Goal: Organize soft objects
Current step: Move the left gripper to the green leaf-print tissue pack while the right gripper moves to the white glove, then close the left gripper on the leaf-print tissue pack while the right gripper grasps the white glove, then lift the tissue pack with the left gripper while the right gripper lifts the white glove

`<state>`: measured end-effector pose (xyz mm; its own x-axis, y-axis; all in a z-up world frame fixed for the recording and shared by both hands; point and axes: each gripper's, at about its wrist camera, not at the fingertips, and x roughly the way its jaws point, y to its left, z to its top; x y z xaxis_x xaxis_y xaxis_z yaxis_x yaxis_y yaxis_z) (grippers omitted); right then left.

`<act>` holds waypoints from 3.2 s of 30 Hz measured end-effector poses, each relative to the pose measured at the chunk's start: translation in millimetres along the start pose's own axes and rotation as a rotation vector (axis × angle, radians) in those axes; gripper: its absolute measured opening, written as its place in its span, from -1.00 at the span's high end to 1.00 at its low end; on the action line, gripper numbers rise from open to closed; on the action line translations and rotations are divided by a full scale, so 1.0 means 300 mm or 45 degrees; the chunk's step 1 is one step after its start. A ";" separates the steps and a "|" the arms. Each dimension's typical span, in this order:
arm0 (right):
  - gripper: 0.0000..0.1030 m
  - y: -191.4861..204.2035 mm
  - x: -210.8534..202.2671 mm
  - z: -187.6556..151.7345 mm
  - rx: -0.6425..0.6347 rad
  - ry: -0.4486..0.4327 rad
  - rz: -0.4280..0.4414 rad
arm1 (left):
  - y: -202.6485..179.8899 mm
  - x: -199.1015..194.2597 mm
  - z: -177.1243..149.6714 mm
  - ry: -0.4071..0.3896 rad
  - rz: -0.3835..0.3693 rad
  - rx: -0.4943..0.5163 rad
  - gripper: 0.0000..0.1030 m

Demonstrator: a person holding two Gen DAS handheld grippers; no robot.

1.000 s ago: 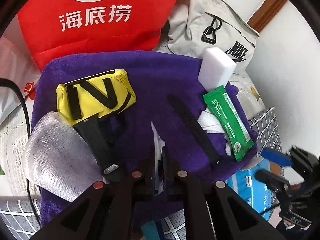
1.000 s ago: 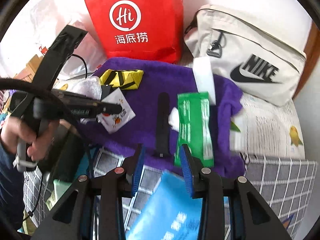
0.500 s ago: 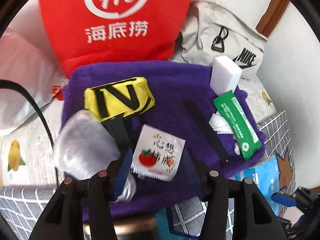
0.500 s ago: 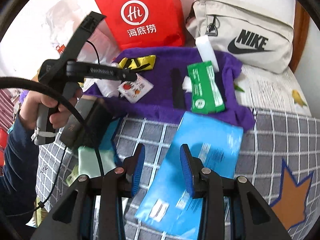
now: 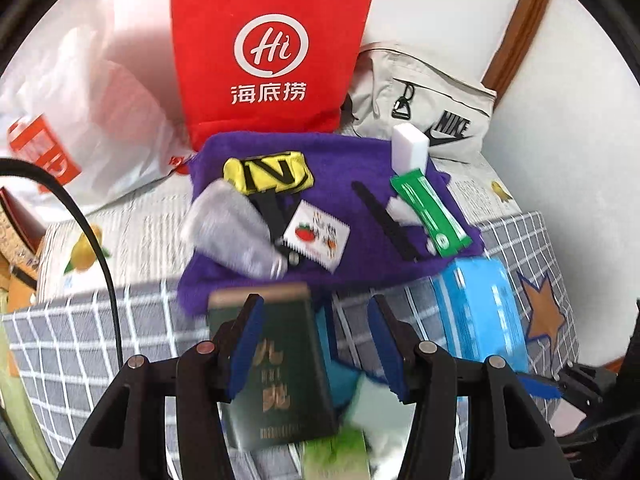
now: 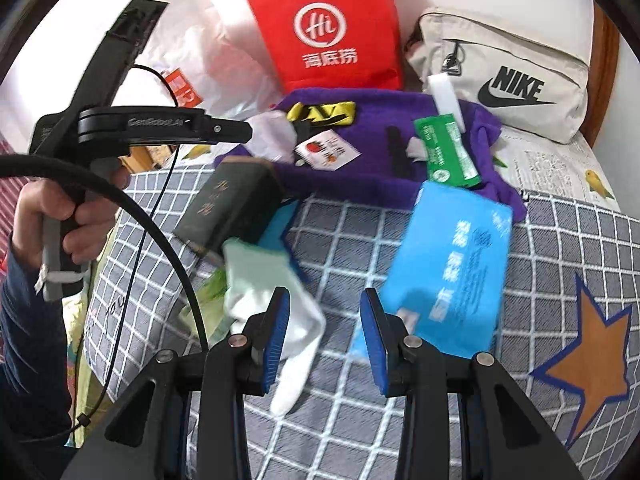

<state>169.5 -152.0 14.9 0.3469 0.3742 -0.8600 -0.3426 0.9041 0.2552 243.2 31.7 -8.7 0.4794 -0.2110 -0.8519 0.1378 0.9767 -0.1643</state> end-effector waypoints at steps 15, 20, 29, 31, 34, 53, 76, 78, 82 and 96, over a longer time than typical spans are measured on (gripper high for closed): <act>0.28 -0.004 -0.114 -0.162 0.064 -0.030 -0.079 | -0.009 -0.008 -0.375 0.091 -0.059 -0.080 0.00; 0.28 -0.006 -0.111 -0.206 0.058 -0.015 -0.100 | -0.030 0.070 -0.446 0.134 -0.042 -0.070 0.00; 0.28 -0.017 -0.083 -0.276 0.099 0.017 -0.095 | -0.069 0.124 -0.458 0.139 0.007 -0.055 -0.29; 0.28 -0.019 -0.079 -0.282 0.101 0.022 -0.095 | -0.065 0.130 -0.458 0.132 0.013 -0.052 -0.29; 0.28 -0.024 -0.059 -0.288 0.115 0.043 -0.104 | -0.057 0.134 -0.463 0.111 0.034 -0.049 -0.02; 0.28 0.135 0.083 -0.203 -0.020 0.065 -0.012 | 0.112 -0.067 -0.551 0.018 0.073 -0.115 0.24; 0.75 0.158 0.252 -0.177 -0.012 0.050 -0.031 | 0.152 -0.032 -0.591 0.040 0.016 -0.194 0.22; 0.75 0.150 0.220 -0.207 -0.034 0.065 -0.019 | 0.150 -0.027 -0.589 0.039 0.021 -0.192 0.22; 0.75 0.144 0.143 -0.286 -0.091 0.095 -0.036 | 0.138 -0.016 -0.587 0.047 0.033 -0.180 0.22; 0.26 0.081 0.076 -0.414 -0.018 0.131 -0.033 | 0.118 0.000 -0.580 0.054 0.049 -0.173 0.22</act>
<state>60.7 -147.1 -53.3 0.2649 0.3270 -0.9071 -0.3469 0.9101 0.2268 97.3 73.0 -101.0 0.4448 -0.1739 -0.8786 0.0001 0.9810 -0.1941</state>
